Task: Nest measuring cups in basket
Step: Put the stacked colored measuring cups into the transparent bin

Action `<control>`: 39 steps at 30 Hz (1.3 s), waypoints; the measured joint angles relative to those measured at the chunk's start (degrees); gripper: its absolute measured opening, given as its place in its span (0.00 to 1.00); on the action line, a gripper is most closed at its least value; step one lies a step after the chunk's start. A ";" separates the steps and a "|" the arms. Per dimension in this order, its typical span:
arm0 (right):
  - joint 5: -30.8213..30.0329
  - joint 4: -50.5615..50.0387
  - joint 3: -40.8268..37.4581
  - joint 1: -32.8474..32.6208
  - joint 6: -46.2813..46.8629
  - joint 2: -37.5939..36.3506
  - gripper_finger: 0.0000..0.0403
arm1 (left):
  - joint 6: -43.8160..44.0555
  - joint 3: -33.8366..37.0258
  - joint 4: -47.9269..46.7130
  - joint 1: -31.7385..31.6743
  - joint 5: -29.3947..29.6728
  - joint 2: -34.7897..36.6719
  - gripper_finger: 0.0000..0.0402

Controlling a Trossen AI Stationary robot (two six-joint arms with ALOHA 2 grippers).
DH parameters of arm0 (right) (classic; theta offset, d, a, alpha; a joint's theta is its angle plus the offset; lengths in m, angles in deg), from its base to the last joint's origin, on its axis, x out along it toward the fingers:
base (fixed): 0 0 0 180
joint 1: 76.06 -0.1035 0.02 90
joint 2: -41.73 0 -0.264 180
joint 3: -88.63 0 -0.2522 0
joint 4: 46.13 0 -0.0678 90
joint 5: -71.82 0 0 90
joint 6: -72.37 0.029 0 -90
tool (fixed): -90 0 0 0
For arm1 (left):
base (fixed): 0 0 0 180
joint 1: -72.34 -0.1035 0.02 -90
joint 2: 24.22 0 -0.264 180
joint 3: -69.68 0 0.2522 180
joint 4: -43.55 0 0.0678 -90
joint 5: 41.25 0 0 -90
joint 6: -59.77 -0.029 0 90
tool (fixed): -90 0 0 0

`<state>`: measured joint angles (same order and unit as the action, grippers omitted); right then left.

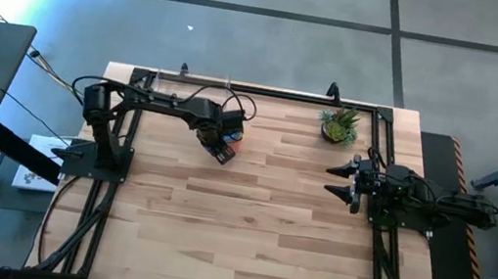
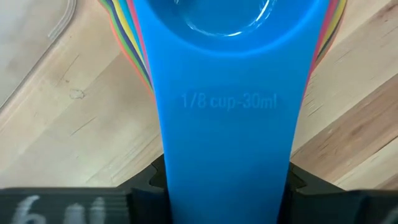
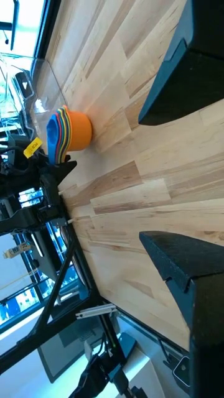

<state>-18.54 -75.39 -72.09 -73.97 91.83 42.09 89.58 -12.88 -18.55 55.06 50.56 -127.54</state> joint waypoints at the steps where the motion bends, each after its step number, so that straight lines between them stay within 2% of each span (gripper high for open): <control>1: -0.01 0.02 0.00 0.00 0.00 0.00 0.70 | 0.01 0.00 0.00 0.00 0.00 0.00 0.32; 17: -0.02 0.00 0.00 0.00 0.00 0.00 0.70 | -0.27 0.00 -0.26 -0.33 -1.31 -0.02 0.32; 39: 0.00 0.02 0.01 0.01 0.00 -0.02 0.70 | -2.51 0.00 -0.76 -0.13 0.39 1.90 0.32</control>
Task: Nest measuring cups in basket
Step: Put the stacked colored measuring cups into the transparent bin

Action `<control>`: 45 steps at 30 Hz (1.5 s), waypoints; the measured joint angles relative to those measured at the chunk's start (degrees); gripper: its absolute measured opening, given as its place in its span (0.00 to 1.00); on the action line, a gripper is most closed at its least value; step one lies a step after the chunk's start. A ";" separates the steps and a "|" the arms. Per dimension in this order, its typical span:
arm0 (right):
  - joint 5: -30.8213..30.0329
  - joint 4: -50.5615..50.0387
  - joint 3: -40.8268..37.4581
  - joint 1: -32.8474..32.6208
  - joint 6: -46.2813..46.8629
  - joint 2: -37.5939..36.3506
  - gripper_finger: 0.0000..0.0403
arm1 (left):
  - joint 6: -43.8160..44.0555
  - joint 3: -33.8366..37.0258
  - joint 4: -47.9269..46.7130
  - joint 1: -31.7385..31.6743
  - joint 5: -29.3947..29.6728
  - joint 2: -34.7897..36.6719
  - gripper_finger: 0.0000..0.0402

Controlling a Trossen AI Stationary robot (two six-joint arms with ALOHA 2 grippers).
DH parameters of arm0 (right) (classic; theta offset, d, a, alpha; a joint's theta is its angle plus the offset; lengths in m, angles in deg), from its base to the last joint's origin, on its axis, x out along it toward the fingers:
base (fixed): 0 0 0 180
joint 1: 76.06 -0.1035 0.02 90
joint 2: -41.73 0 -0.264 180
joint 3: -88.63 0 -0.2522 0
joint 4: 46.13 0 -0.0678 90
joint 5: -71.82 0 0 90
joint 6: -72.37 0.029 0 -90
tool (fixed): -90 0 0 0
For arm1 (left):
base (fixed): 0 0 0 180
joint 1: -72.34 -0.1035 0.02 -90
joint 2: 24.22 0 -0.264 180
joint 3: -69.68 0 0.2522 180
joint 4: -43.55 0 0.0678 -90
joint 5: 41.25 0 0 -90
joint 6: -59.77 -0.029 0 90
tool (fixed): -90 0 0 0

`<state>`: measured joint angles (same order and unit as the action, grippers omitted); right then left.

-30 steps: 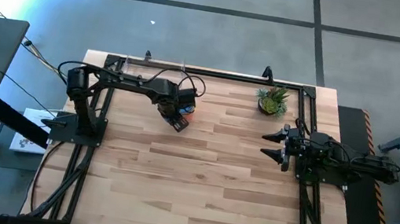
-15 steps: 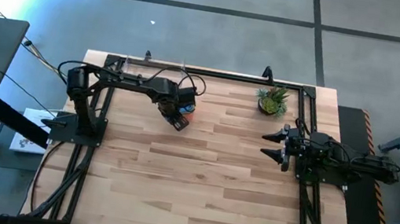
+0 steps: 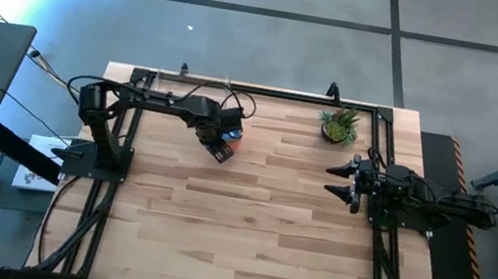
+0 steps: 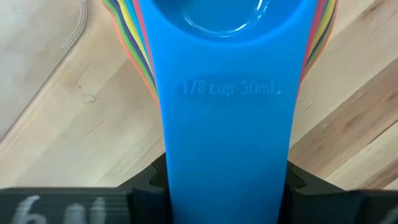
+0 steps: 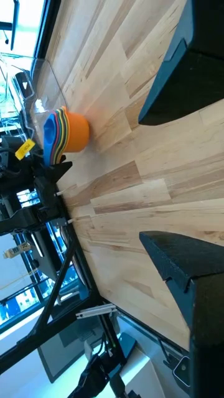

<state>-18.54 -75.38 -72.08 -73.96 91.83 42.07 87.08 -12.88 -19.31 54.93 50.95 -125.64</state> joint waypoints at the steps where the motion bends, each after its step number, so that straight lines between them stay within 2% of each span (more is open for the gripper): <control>1: 0.00 -0.01 -0.01 -0.01 0.00 0.01 0.70 | -0.02 0.00 0.00 0.00 -0.10 0.00 0.32; 45: -0.01 -0.02 -0.01 -0.01 0.00 0.02 0.70 | -4.00 0.00 2.45 0.00 1.51 2.23 0.32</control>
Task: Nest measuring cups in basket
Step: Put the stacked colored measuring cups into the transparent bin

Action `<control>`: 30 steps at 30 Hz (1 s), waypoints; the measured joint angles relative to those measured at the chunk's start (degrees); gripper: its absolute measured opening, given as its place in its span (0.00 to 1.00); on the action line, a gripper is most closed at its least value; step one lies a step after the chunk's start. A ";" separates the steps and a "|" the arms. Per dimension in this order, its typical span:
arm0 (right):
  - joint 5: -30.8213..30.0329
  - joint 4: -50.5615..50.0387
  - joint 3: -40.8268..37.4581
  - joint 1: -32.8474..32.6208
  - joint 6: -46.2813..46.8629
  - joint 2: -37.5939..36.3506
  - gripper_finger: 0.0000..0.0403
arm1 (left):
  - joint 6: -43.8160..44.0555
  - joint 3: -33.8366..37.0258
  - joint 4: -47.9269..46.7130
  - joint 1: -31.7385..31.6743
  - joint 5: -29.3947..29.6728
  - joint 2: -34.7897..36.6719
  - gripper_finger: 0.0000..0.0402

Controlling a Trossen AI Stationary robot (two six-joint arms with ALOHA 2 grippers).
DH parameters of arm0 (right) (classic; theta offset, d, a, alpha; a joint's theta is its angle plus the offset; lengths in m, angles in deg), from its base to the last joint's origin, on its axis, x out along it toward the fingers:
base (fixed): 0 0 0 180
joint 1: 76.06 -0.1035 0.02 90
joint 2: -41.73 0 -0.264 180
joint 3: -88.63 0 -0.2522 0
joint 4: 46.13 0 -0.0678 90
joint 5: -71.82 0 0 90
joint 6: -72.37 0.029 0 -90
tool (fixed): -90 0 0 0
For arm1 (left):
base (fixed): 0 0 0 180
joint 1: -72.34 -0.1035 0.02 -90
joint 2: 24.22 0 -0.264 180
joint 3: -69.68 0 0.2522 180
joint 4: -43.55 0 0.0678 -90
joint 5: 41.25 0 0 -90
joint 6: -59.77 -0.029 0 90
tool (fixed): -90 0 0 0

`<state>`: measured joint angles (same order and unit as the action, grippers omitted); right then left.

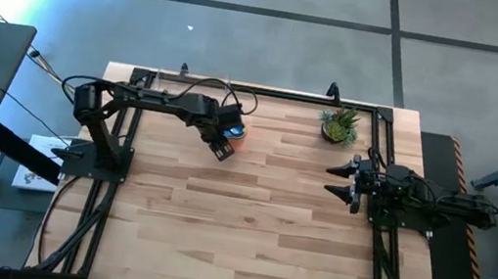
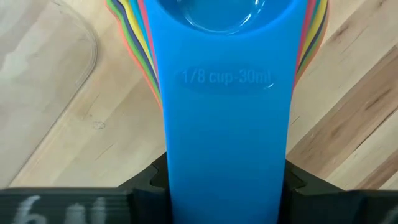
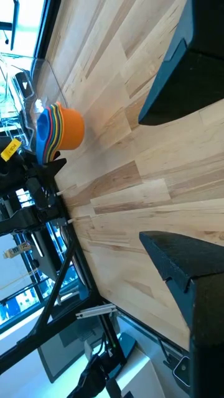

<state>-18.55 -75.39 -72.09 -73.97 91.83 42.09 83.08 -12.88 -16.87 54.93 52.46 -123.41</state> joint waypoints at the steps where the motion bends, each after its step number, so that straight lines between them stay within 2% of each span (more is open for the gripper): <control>1: -0.01 0.01 0.00 0.00 0.00 0.00 0.70 | -0.02 0.00 0.00 -0.01 0.00 0.00 0.32; 11: 0.00 0.01 0.02 0.01 0.00 0.00 0.70 | -0.04 0.00 -0.02 0.00 0.00 0.16 0.32; 30: 0.00 0.01 0.01 0.01 0.00 0.00 0.70 | -1.04 0.00 -0.57 -1.58 2.44 8.14 0.31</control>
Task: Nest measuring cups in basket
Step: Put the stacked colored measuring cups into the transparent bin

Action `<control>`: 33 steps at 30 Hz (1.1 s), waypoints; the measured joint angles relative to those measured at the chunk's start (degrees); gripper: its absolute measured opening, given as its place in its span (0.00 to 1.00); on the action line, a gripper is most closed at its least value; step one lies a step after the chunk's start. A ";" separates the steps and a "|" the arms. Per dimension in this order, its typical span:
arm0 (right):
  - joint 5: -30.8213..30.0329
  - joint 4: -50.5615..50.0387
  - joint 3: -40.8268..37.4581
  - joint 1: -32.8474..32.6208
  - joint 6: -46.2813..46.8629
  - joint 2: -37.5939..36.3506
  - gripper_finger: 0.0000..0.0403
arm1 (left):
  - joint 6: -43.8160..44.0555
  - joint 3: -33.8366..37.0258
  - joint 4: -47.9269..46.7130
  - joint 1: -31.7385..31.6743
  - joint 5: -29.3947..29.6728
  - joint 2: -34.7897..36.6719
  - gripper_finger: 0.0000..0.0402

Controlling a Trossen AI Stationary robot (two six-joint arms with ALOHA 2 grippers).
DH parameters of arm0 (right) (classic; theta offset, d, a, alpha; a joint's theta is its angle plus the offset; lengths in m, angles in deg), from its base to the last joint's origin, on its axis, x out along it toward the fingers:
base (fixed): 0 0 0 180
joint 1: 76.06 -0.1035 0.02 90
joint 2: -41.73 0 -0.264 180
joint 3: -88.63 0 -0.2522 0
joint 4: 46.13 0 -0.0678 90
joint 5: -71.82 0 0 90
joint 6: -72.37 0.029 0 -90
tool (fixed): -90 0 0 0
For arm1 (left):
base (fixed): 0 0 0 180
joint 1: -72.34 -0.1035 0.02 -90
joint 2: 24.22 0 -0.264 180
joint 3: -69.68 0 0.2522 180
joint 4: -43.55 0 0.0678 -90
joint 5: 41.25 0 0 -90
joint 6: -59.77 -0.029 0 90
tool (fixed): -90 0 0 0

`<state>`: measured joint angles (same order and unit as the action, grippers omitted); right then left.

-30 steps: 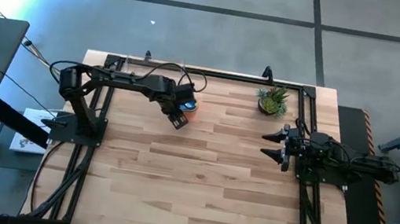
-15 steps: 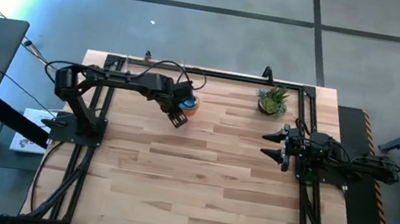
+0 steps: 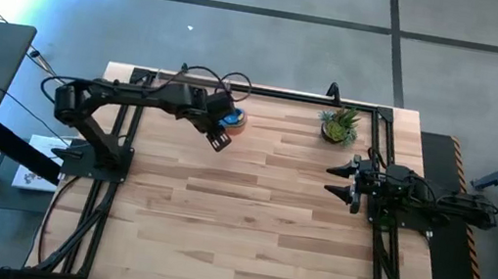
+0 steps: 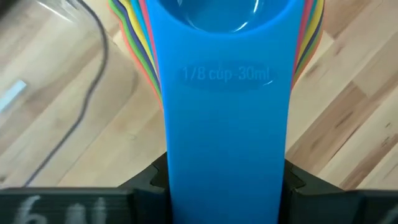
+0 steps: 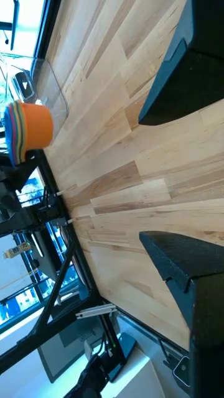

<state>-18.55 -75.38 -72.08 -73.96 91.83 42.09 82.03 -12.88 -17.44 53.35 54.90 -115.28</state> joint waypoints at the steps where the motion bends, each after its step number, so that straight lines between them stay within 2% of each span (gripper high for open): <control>1: 0.00 -0.01 0.00 0.00 0.00 0.00 0.70 | 0.00 0.00 -0.04 -0.18 0.19 0.54 0.31; 13: 0.00 0.00 0.00 0.00 0.00 0.00 0.70 | 0.02 0.00 -2.78 -4.52 3.49 7.45 0.31; 22: 0.00 -0.01 0.00 -0.01 0.00 0.00 0.70 | -1.46 0.00 -5.64 -10.62 6.75 10.72 0.31; 30: 0.01 0.00 -0.01 -0.01 0.00 0.00 0.70 | -6.19 0.00 -6.35 -18.14 6.25 10.57 0.31; 33: 0.01 0.00 -0.01 0.00 0.00 0.00 0.70 | -8.70 0.65 -5.64 -20.82 4.32 10.20 0.31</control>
<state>-18.55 -75.38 -72.09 -73.96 91.83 42.09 73.33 -12.22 -23.08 32.54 59.22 -105.08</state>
